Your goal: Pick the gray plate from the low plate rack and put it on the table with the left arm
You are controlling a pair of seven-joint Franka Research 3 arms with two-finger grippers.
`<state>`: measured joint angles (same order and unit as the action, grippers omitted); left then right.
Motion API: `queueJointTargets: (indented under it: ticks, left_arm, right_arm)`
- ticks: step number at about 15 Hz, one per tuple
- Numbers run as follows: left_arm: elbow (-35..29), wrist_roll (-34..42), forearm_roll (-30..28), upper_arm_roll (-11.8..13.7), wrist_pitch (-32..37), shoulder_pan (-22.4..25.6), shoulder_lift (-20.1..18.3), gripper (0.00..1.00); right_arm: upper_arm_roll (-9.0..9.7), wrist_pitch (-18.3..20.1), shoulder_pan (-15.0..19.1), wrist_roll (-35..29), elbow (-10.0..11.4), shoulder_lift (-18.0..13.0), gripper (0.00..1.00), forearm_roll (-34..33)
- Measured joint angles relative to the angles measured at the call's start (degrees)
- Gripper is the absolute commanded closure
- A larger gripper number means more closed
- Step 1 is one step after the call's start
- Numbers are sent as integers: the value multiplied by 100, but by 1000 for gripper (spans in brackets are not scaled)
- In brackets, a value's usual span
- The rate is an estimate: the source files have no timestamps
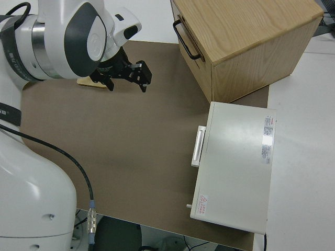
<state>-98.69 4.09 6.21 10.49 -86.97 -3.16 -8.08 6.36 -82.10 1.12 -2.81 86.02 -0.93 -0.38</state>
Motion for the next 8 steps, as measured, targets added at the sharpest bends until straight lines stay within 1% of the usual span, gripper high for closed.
queueJointTargets:
  ticks: [2,4,8]
  left_arm:
    - [-278,66,13,135,-49,5,-192,5]
    - [-655,66,110,172,-230,6,-387,5]
    - [-1340,62,153,311,-646,7,-578,5]
  right_arm:
    - [0,0,0,0,0,0,11,0]
    - [0,0,0,0,0,0,11,0]
    - [0,0,0,0,0,0,11,0]
